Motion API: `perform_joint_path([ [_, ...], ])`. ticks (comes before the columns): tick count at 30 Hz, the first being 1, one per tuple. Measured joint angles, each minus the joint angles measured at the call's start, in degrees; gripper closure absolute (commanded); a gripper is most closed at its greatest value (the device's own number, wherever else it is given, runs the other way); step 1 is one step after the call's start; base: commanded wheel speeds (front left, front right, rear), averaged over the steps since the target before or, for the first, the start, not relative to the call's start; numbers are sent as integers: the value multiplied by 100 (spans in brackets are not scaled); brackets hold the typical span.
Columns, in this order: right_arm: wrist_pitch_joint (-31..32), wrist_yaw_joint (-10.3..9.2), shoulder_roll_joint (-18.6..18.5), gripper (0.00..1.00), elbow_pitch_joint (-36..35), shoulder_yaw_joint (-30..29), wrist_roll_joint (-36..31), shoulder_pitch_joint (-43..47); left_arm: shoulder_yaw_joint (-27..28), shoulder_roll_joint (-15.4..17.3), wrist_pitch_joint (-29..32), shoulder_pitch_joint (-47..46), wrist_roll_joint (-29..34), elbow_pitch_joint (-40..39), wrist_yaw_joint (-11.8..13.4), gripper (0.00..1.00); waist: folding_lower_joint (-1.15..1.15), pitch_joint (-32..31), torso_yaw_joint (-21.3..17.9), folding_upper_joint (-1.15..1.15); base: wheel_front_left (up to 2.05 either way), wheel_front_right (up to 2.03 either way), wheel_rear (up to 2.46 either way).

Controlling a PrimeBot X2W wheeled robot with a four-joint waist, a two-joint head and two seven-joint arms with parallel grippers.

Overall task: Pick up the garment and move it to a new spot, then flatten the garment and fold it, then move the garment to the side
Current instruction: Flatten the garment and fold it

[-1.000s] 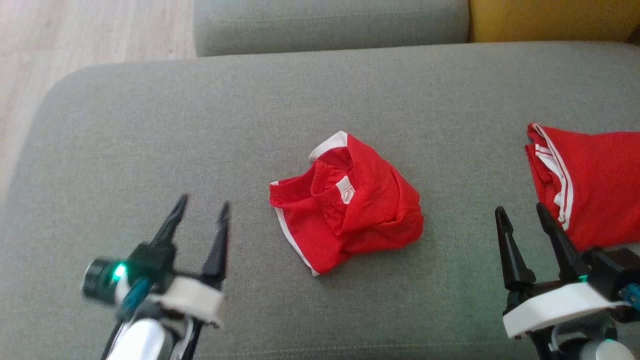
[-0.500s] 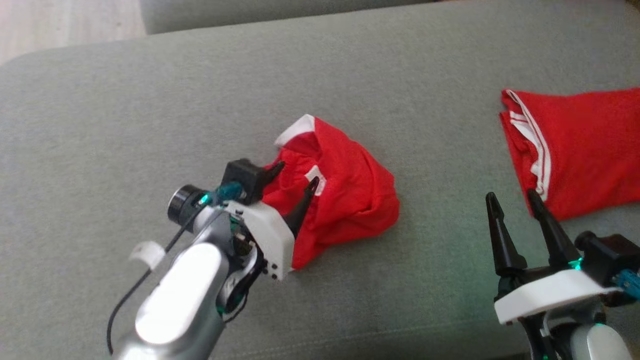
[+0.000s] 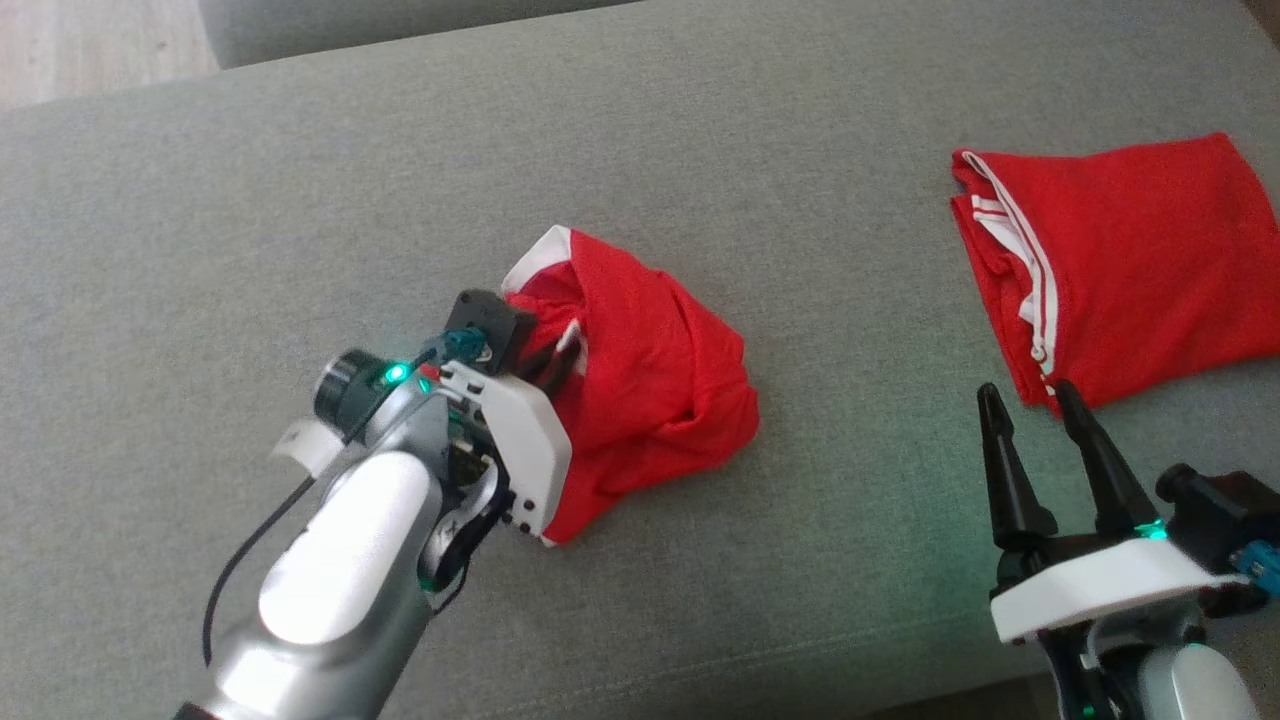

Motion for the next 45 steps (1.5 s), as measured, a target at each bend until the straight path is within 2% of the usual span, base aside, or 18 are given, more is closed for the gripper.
perform_joint_path([
  [12,-63,0,0,0,77,-58,52,1,-122,449,-310,-24,913,-1735,714,100,0,-168,329,0,0,0,0],
  [19,-67,0,0,0,82,-60,101,5,108,701,-194,264,869,-2376,1059,100,0,-221,469,0,0,0,0],
  [22,-67,0,0,0,83,-59,135,8,313,845,-96,703,648,-2386,1209,100,0,-207,497,0,0,0,0],
  [24,-67,0,0,0,83,-64,144,8,378,872,-67,888,577,-2383,1249,100,0,-200,505,0,0,0,0],
  [33,-37,0,0,0,68,-165,141,10,886,921,-278,2198,-54,-2118,1759,100,0,-173,625,0,0,0,0],
  [39,43,0,0,0,-24,-202,71,10,959,795,-778,2662,-393,-1680,1717,100,0,-173,742,0,0,0,0],
  [40,69,0,0,0,-44,-202,59,9,970,768,-893,2658,-414,-1608,1697,88,0,-173,755,0,0,0,0],
  [41,80,0,0,0,-58,-203,27,9,1013,716,-1053,2652,-450,-1549,1699,0,0,-175,768,0,0,0,0],
  [45,92,0,0,0,-167,-208,-66,8,1098,583,-1594,2633,-467,-1411,1675,0,0,-214,789,0,0,0,0],
])
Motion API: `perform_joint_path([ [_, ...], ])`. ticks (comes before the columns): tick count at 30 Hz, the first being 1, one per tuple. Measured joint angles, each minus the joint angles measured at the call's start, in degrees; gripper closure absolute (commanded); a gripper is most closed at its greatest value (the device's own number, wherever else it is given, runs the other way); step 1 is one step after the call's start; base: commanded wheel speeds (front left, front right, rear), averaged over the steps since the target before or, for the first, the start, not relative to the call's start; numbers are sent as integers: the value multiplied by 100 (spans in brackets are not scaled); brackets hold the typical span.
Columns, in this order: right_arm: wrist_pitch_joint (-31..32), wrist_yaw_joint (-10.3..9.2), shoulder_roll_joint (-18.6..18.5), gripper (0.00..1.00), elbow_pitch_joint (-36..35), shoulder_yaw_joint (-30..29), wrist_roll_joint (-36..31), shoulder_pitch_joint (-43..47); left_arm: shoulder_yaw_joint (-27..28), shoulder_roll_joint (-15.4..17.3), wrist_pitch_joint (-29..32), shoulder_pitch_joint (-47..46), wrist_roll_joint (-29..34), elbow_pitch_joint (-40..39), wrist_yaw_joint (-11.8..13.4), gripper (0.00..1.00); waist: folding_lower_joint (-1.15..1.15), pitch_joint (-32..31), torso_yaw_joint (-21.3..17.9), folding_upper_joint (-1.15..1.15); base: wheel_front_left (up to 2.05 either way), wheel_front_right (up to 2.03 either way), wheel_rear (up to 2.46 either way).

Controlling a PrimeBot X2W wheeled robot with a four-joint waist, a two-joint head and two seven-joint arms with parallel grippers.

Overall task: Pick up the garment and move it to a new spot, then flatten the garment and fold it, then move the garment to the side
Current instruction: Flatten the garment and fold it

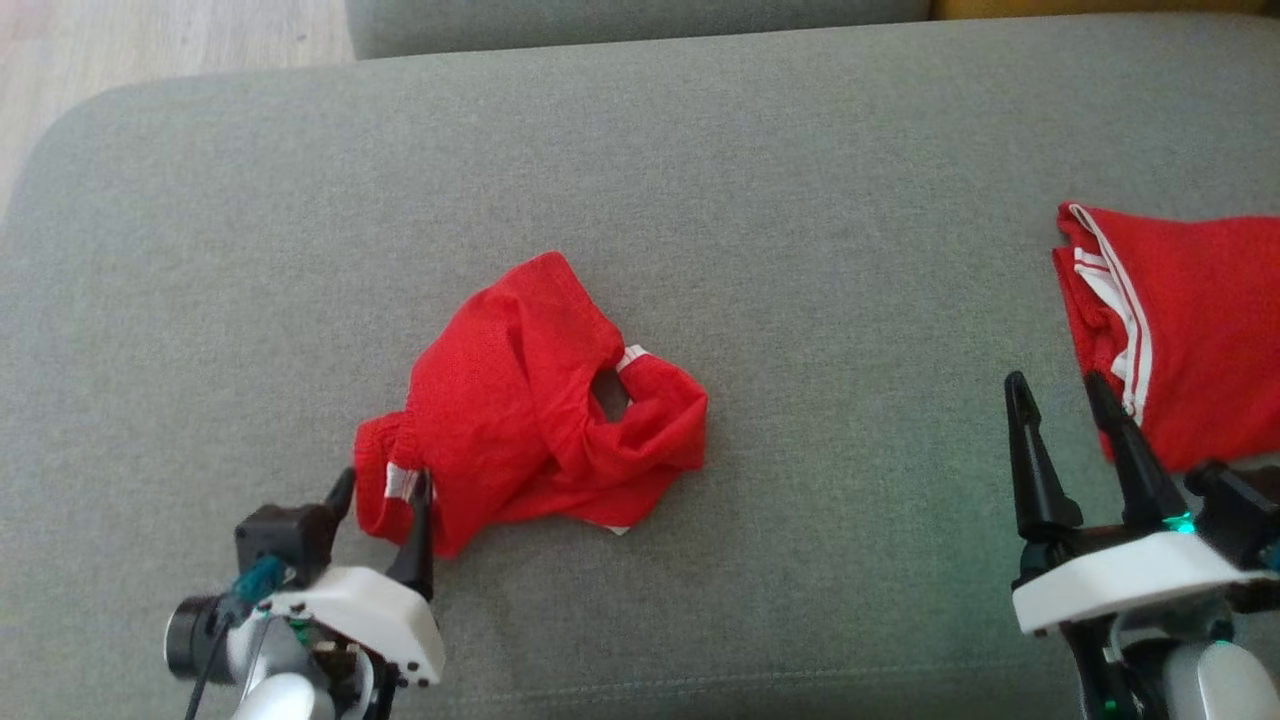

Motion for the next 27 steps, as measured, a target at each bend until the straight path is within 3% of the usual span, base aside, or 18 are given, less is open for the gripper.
perform_joint_path([
  [5,104,0,0,0,-110,-10,-132,1,108,-86,-891,-4,119,-77,66,0,0,-94,11,0,0,0,0],
  [9,178,0,0,0,-216,-4,-300,3,232,-77,-1222,-19,316,-309,157,0,0,-182,25,0,0,0,0],
  [17,349,0,0,0,-366,19,-421,20,316,-54,-1307,-32,654,-779,205,0,0,-304,14,0,0,0,0],
  [27,476,0,-22,0,-421,58,-479,18,309,-59,-1313,-12,726,-801,201,0,0,-280,76,0,0,0,0],
])
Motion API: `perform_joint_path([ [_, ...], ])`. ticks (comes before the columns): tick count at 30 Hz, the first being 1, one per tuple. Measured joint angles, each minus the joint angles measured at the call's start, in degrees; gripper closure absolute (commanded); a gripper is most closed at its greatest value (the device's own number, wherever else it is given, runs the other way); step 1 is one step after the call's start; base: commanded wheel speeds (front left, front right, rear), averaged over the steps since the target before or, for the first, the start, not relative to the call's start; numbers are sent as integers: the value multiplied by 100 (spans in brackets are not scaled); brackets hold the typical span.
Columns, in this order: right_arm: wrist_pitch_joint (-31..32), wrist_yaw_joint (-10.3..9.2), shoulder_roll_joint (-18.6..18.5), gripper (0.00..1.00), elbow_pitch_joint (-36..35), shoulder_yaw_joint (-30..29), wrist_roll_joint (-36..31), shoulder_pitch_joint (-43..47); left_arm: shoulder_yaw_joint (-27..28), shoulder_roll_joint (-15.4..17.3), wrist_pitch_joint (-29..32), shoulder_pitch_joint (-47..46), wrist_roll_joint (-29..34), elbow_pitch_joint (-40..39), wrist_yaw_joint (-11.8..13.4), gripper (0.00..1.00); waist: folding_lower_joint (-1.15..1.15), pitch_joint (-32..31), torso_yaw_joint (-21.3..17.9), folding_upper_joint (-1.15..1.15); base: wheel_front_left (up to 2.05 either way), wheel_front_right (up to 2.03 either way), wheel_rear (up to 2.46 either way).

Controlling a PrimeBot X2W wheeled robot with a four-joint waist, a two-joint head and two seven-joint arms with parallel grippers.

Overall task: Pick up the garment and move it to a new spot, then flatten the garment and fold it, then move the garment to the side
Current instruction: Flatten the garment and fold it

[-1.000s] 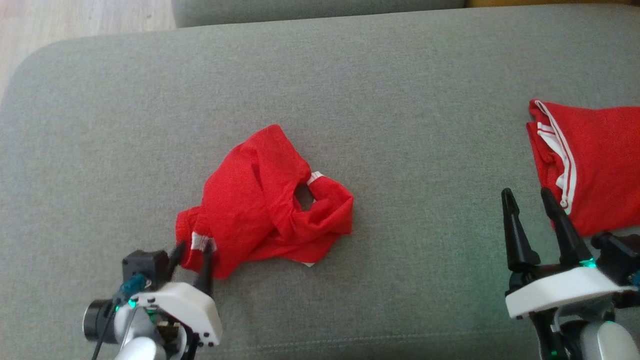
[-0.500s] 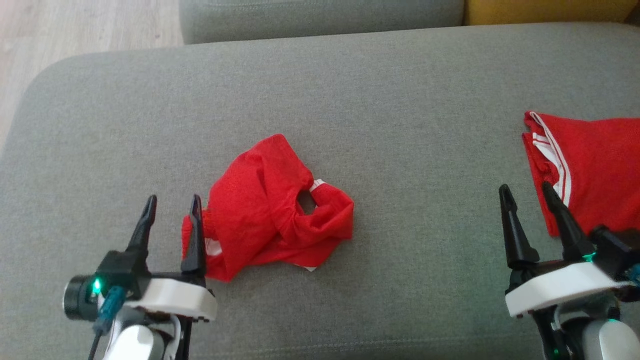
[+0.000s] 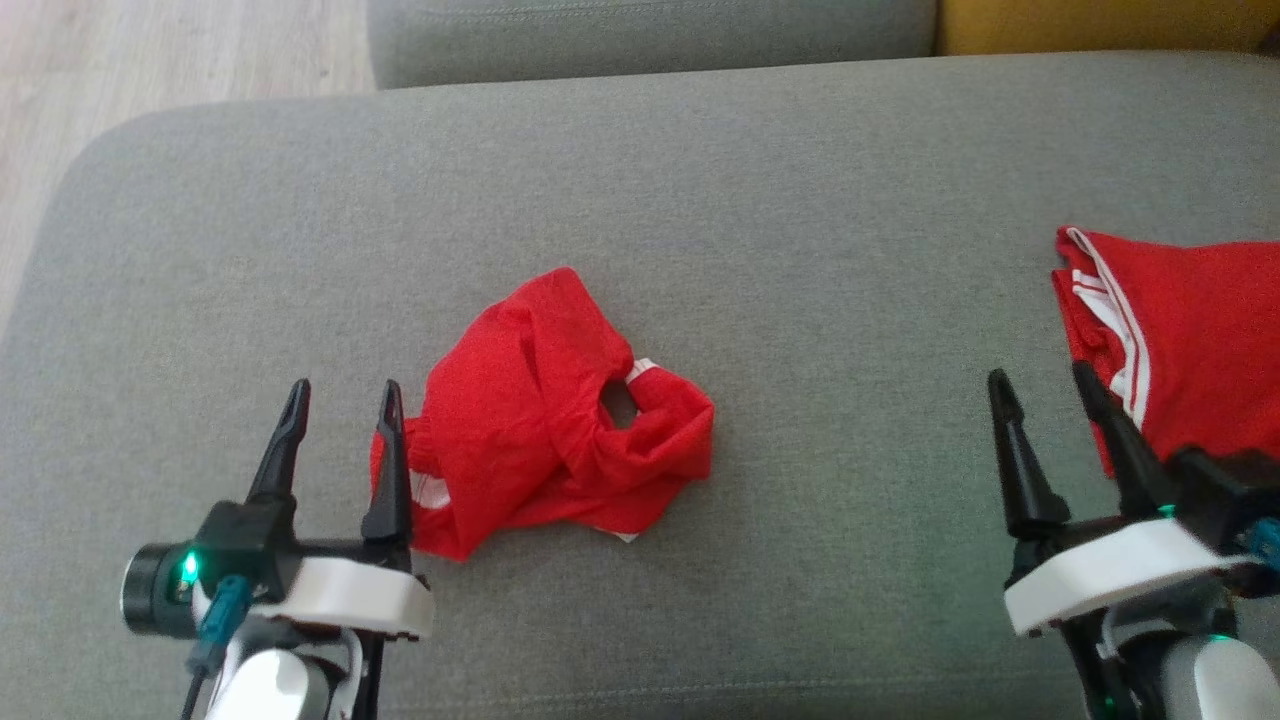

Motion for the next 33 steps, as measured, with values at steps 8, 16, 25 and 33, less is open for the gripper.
perform_joint_path([
  [8,453,0,-628,0,831,913,390,-949,-165,-111,-1,-465,103,31,-181,0,0,320,308,0,0,0,0],
  [16,706,0,-946,0,1785,2371,1057,-2648,-298,-424,-1,-976,234,43,-355,0,0,759,820,0,0,0,0],
  [25,1304,0,-903,0,2753,3907,1804,-3996,-270,-606,-2,-1059,349,142,-469,0,0,1076,1136,0,0,0,0],
  [33,1879,0,-891,100,3527,4667,2415,-4649,-105,-713,-2,-1060,431,193,-600,0,0,1120,1145,0,0,0,0],
])
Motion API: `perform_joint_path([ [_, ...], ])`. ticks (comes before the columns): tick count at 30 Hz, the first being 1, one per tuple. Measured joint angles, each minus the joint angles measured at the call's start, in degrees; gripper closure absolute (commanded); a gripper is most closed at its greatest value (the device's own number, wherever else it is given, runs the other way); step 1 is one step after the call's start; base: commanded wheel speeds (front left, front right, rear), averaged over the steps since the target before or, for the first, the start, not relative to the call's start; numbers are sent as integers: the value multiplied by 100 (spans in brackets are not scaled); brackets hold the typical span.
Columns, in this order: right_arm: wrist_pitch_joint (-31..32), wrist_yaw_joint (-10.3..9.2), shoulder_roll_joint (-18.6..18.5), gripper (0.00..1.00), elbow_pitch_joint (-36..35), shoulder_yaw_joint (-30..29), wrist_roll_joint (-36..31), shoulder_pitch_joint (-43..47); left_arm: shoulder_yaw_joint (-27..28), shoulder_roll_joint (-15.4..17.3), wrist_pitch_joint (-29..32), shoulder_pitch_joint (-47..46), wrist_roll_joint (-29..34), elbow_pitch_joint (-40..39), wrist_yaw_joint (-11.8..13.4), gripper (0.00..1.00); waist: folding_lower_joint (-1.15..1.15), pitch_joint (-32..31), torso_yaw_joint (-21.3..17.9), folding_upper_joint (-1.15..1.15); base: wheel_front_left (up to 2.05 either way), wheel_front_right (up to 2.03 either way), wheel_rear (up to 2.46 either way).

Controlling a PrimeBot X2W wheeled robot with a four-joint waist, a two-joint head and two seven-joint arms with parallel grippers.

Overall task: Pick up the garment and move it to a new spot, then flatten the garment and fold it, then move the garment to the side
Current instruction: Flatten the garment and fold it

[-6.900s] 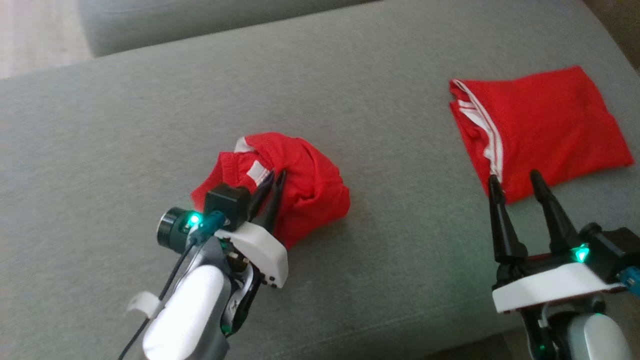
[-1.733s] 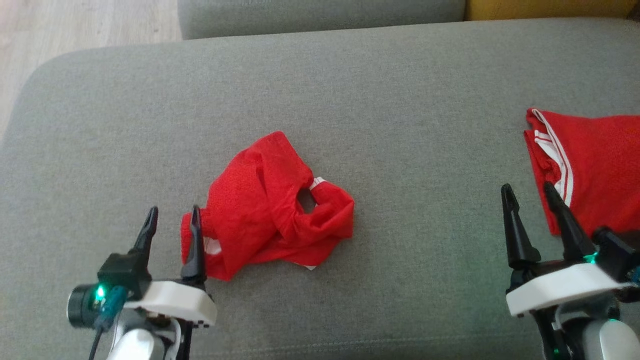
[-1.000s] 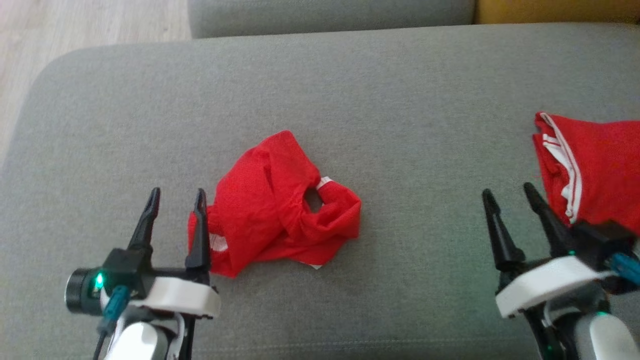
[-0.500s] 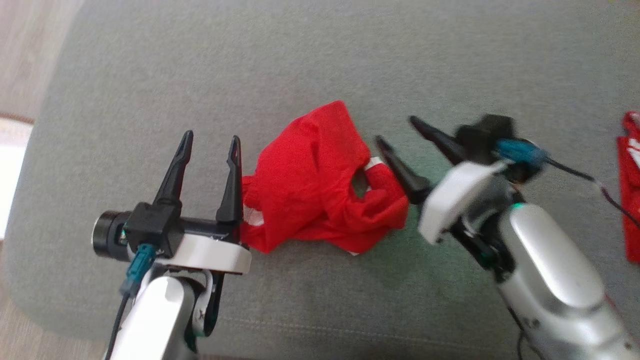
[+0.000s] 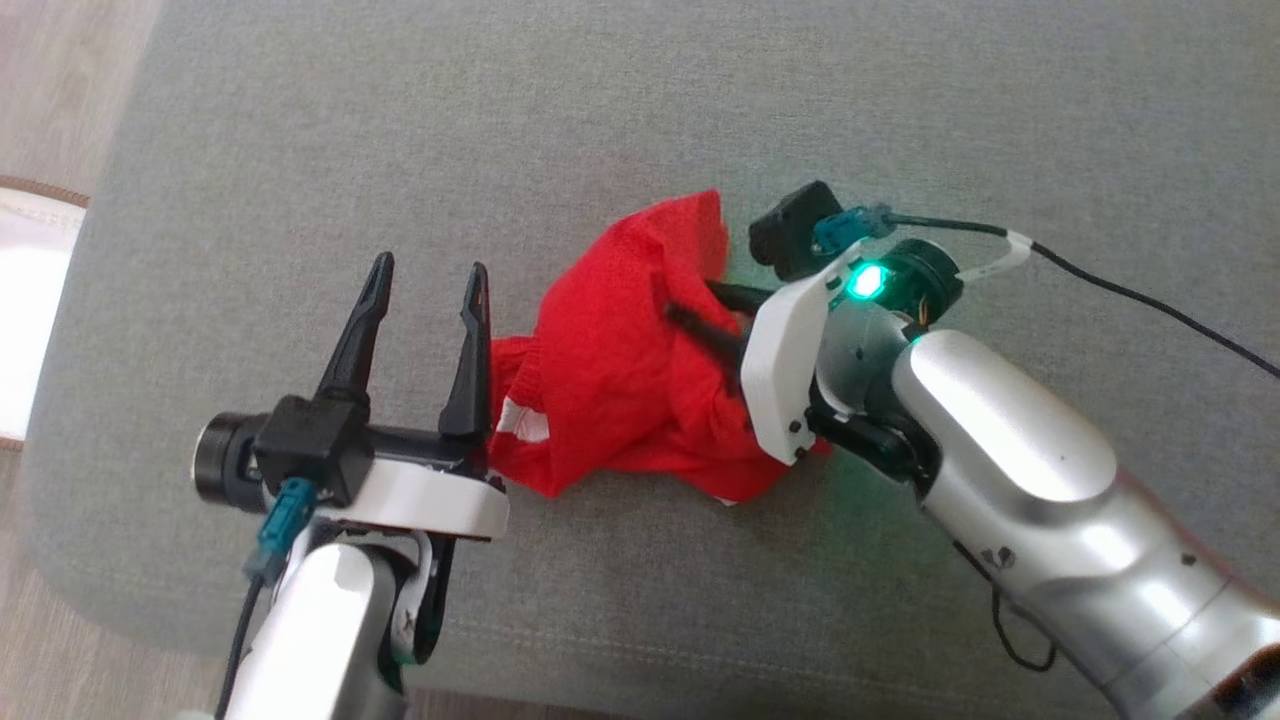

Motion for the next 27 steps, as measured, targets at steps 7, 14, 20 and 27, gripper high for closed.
perform_joint_path([
  [7,-1092,0,-211,100,-199,-335,-14,51,123,-47,0,12,91,10,-56,0,0,-93,-140,0,0,0,0],
  [14,-2250,0,-363,100,-902,-1424,-260,1746,213,-44,0,119,99,31,-109,0,0,-237,-460,0,0,0,0],
  [20,-2986,0,-230,32,-1117,-2056,-638,3065,250,-40,0,245,99,135,-158,0,0,-307,-673,0,0,0,0],
  [27,-3329,0,209,0,-944,-2501,-872,3989,357,-20,0,273,98,215,-158,0,0,-394,-849,0,0,0,0],
])
